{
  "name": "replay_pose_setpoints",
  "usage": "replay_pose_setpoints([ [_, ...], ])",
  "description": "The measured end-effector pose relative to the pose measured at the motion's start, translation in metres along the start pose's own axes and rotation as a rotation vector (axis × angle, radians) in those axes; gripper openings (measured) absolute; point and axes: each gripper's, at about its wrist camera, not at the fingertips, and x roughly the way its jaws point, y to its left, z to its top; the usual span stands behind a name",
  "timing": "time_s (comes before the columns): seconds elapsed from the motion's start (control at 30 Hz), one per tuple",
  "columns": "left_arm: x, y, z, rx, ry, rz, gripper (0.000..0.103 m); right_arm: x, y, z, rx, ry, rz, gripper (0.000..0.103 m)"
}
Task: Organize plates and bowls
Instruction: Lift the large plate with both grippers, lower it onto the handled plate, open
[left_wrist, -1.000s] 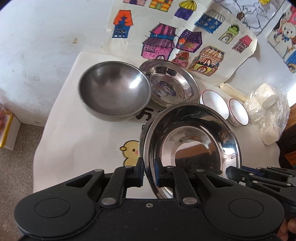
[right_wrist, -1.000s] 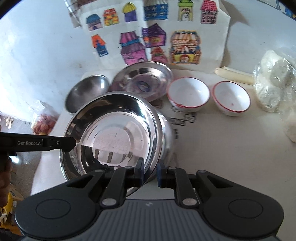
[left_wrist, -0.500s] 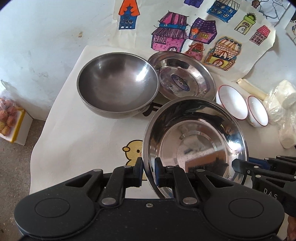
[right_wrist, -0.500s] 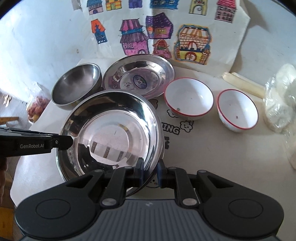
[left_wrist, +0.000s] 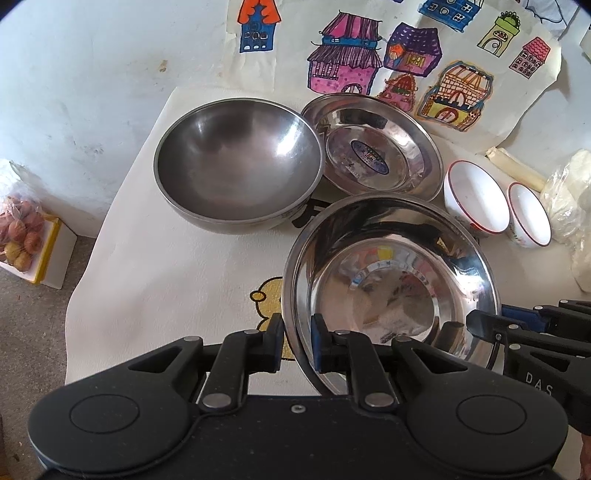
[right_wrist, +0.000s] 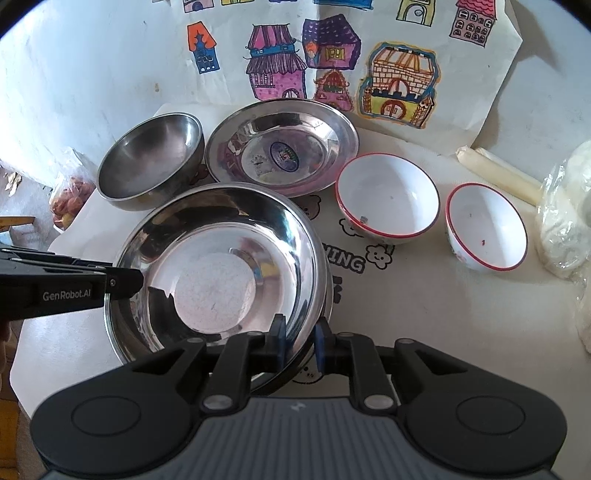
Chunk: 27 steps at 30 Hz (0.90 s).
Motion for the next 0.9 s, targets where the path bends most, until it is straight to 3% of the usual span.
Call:
replay_pose_setpoints([
  [0.6,0.001,-0.002,0.0,0.027,-0.001,0.011,0.021,0.002,0.001,-0.002,0.023,0.017,-0.002,0.025],
  [0.73,-0.005,-0.001,0.001,0.029,-0.019,0.025,0.04,0.0,0.002,-0.003,0.024,0.003,0.002,0.028],
  [0.77,-0.007,0.0,0.002,0.027,-0.024,0.03,0.05,-0.001,0.003,-0.002,0.021,-0.002,0.0,0.029],
  [0.83,-0.014,0.002,0.002,0.019,-0.044,0.042,0.074,-0.003,0.004,-0.001,0.021,-0.005,0.002,0.035],
  [0.9,-0.024,0.004,0.002,0.012,-0.081,0.061,0.085,-0.008,0.004,0.001,0.035,-0.01,0.003,0.054],
])
